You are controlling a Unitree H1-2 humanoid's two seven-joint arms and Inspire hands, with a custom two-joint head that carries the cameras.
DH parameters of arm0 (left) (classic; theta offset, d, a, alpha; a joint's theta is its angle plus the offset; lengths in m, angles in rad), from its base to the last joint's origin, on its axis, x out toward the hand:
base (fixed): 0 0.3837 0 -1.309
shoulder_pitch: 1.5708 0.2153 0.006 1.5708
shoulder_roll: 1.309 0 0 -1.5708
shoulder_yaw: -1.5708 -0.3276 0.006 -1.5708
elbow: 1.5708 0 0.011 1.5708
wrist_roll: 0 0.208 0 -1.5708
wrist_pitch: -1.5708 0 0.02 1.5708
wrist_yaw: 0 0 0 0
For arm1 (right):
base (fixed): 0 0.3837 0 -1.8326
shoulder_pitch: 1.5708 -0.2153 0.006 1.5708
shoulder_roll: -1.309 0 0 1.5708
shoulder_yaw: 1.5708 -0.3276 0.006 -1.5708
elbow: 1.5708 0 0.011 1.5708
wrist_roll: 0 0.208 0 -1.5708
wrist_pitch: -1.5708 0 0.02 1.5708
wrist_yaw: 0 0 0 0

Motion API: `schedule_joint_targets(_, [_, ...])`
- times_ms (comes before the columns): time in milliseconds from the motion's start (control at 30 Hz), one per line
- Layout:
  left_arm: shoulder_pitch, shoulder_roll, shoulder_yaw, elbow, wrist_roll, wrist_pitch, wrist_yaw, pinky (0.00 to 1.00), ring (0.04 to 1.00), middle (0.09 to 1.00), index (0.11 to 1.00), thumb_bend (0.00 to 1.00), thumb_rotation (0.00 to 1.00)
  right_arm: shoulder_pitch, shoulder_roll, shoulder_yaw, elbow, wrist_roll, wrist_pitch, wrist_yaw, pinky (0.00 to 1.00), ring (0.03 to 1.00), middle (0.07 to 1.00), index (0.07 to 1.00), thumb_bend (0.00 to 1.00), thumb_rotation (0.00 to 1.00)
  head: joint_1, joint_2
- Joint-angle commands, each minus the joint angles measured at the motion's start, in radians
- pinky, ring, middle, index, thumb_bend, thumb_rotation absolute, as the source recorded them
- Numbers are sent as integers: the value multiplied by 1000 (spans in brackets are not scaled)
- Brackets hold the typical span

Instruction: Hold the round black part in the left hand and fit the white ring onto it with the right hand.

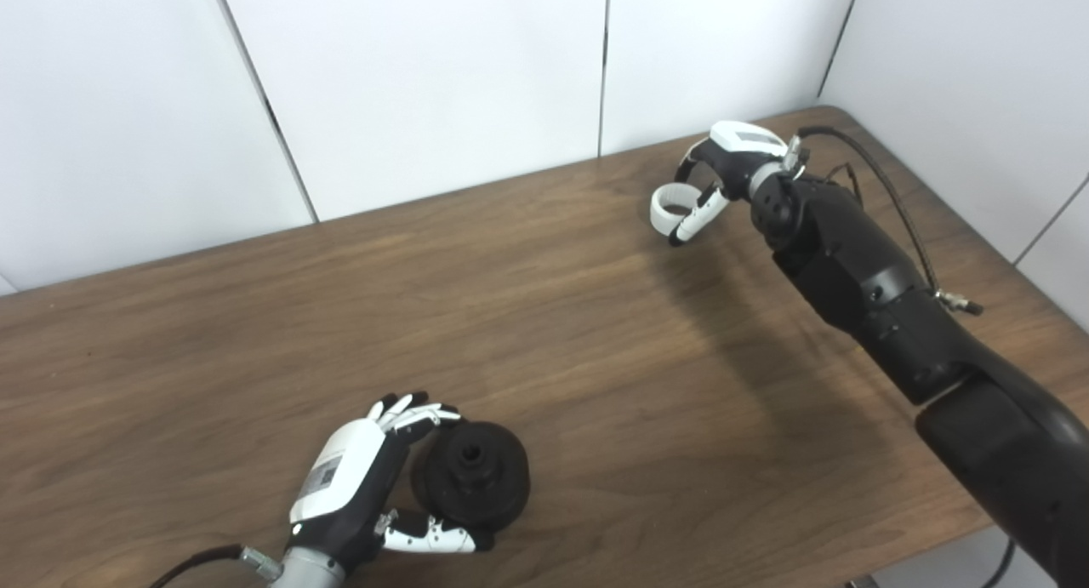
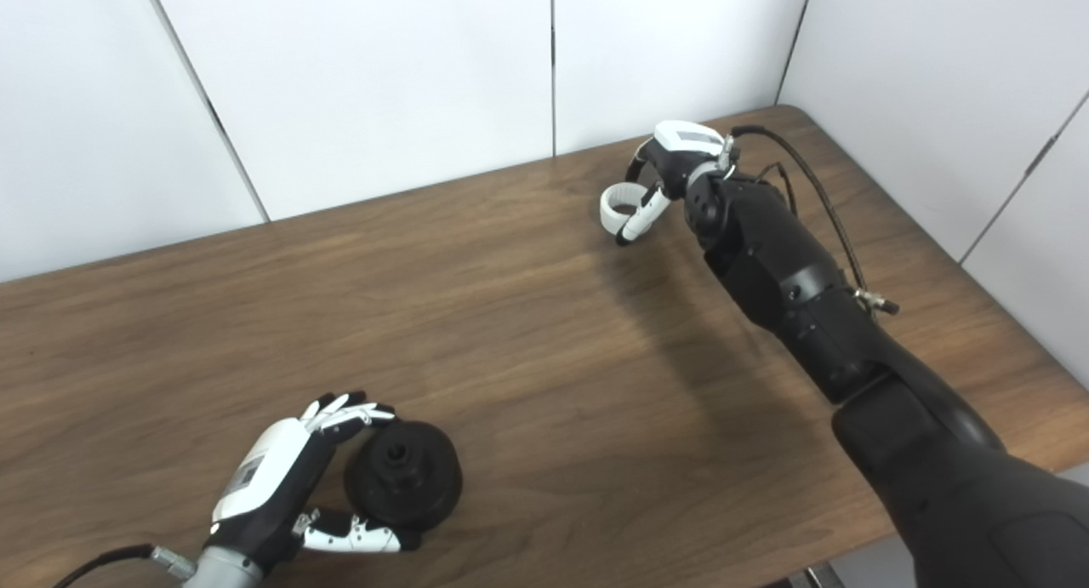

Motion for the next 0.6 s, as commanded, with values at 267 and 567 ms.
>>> schedule_joint_targets(267, [11, 10, -11, -1, 12, 15, -35, 1000, 945, 827, 482, 524, 49, -42, -35, 1, -26, -11, -18, -33, 1000, 943, 899, 668, 859, 256, 1, 6])
schedule_joint_targets(567, [10, 6, -13, -3, 13, 15, -35, 1000, 944, 828, 482, 524, 49, -31, -37, 0, -25, -11, -30, -46, 1000, 928, 880, 647, 860, 251, 6, 8])
